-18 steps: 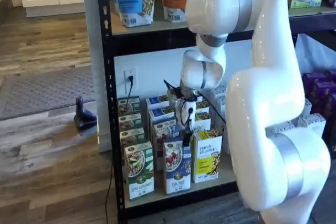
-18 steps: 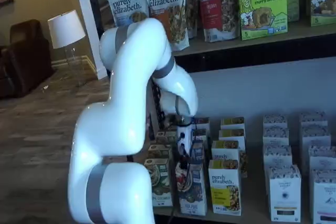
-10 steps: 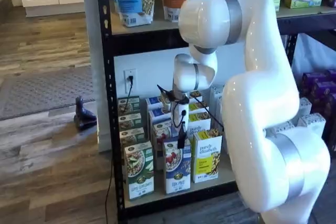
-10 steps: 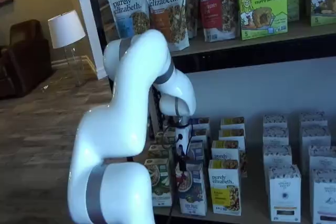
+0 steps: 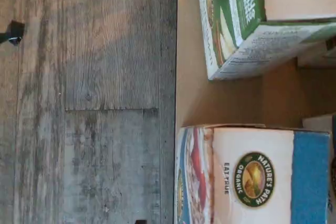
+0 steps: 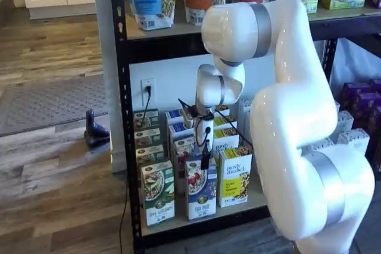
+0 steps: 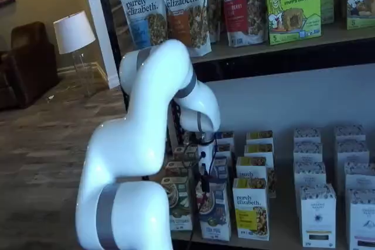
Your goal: Pick up the blue and white box that is on the bottom shelf, the second box from the left
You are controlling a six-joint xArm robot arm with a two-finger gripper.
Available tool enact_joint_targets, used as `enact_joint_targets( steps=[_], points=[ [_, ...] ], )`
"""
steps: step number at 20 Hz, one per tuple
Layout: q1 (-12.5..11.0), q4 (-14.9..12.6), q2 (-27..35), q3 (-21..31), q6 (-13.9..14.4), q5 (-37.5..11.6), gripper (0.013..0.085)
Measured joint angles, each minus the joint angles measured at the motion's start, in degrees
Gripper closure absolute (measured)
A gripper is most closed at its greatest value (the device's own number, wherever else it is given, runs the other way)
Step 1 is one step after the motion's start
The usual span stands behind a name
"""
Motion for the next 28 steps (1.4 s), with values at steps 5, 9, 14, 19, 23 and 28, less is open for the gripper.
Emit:
enact_joint_targets(
  steps=[5,9,14,19,23,28],
  points=[
    [-0.22,-0.4,2.32,-2.7,0.12,0.47,0.013],
    [-0.15,-0.49,4.51,-5.34,0.3,0.94,0.013],
    [0.12,-1.63,6.64,-7.82,1.52,1.17,0.013],
    [0.64,-3.8,8.44,-9.19,3.77,1.24,0.013],
    [1.07,-5.13,9.45,-9.14,5.25,0.41,0.013],
    [1.4,-6.31,10.57,-8.81,6.51,-1.44,0.013]
  ],
)
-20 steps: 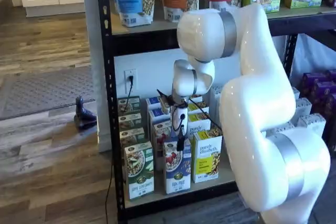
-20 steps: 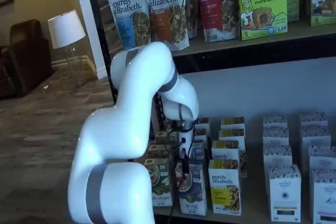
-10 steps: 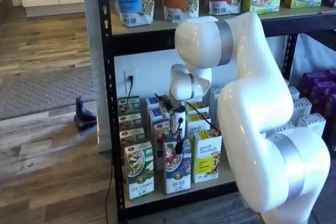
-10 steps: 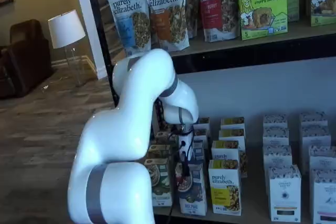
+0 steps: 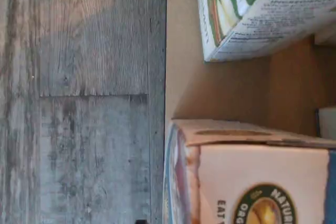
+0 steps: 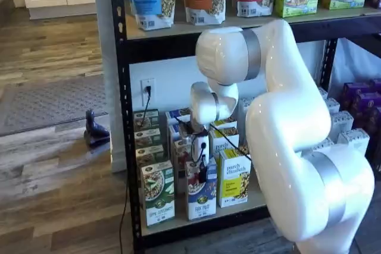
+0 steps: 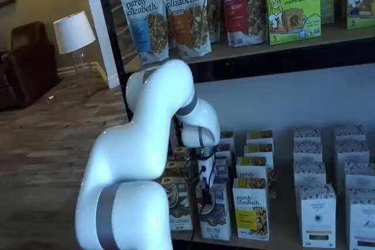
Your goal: Pick up the blue and white box that is on the bottom shelf, the second box from the left
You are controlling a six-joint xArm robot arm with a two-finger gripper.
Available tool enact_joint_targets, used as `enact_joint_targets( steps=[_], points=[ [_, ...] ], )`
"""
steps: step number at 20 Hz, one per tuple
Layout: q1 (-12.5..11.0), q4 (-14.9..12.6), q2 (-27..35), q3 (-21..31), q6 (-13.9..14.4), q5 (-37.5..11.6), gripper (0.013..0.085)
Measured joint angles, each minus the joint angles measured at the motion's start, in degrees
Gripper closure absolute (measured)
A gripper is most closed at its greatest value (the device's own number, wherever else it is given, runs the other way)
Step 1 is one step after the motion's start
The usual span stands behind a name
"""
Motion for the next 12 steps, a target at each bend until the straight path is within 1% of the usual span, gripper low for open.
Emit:
enact_joint_targets(
  steps=[7,12],
  points=[
    [0.19,-0.79,1.62,-0.86,0.82,-0.85,0.013],
    [0.34,-0.1,2.41,-1.51,0.39,-1.03,0.013]
  ],
)
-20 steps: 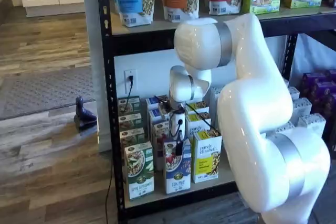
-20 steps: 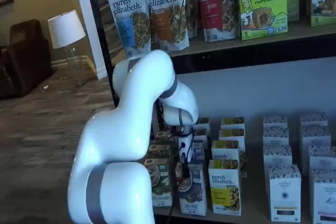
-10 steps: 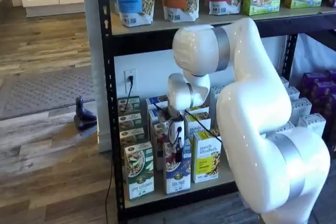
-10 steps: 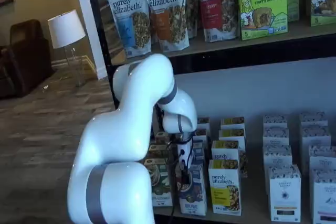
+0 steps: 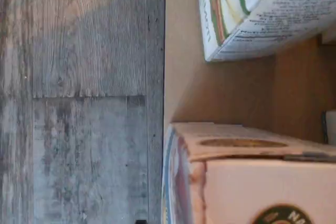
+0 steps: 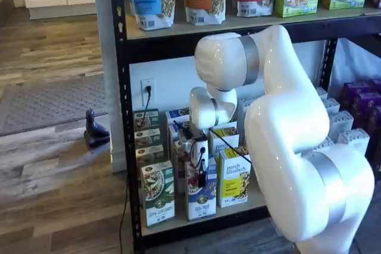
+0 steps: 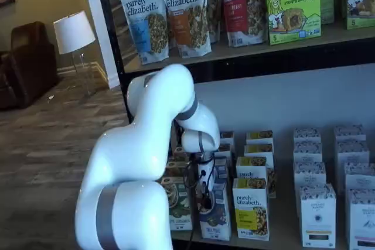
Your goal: Pick up the blue and white box that is on the bottom shelf, the second box from the left
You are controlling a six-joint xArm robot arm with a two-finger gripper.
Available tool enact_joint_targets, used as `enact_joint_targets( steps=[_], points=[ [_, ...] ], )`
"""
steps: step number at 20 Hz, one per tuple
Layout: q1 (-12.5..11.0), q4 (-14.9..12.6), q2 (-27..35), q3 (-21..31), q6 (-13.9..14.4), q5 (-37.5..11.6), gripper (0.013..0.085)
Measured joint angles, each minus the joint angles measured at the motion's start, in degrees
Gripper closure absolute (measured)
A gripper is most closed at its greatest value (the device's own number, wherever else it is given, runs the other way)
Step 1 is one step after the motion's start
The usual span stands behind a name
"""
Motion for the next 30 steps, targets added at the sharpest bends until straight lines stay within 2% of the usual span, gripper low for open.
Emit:
enact_joint_targets(
  steps=[1,3,4,6,20,22,25,26,30],
  points=[
    [0.0,0.08,0.06,-0.09,-0.06,0.05,0.013],
    [-0.02,0.44,0.18,-0.2,-0.39,0.03,0.021],
    [-0.04,0.49,0.17,-0.11,-0.45,-0.17,0.021],
    [-0.08,0.52,0.16,-0.12,-0.52,-0.17,0.029],
    [-0.29,0.1,-0.16,-0.33,-0.36,0.53,0.029],
    [-0.3,0.11,-0.23,-0.35,-0.37,0.73,0.037],
    [-0.25,-0.06,-0.38,-0.29,-0.16,1.05,0.041],
    [-0.23,-0.19,-0.45,-0.18,-0.03,1.09,0.045],
    [-0.16,-1.0,-0.94,0.75,0.7,0.54,0.045]
  ],
)
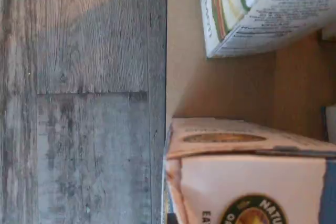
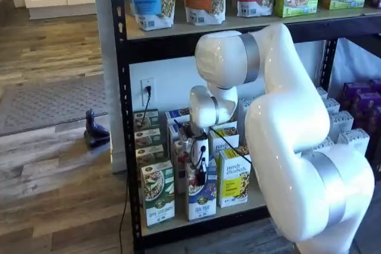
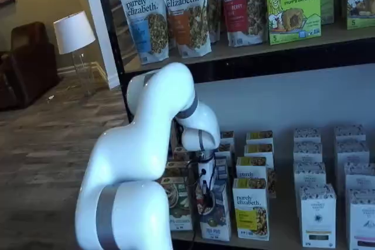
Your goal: Pick up the blue and white box that is on the bottom shelf, the second box from the left
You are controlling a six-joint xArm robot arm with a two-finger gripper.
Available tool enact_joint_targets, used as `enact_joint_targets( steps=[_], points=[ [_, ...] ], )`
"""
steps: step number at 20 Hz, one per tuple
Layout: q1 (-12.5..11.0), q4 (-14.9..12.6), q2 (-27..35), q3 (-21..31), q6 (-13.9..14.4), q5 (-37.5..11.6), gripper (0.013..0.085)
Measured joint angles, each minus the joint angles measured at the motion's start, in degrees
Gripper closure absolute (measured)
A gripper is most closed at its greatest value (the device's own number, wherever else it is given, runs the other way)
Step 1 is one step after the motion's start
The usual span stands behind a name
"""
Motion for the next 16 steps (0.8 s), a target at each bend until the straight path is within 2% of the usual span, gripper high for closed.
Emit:
enact_joint_targets(
  steps=[12,16],
  points=[
    [0.25,0.33,-3.98,5.33,-0.06,-0.97,0.045],
    [0.37,-0.38,-5.07,7.05,0.65,-1.97,0.045]
  ],
)
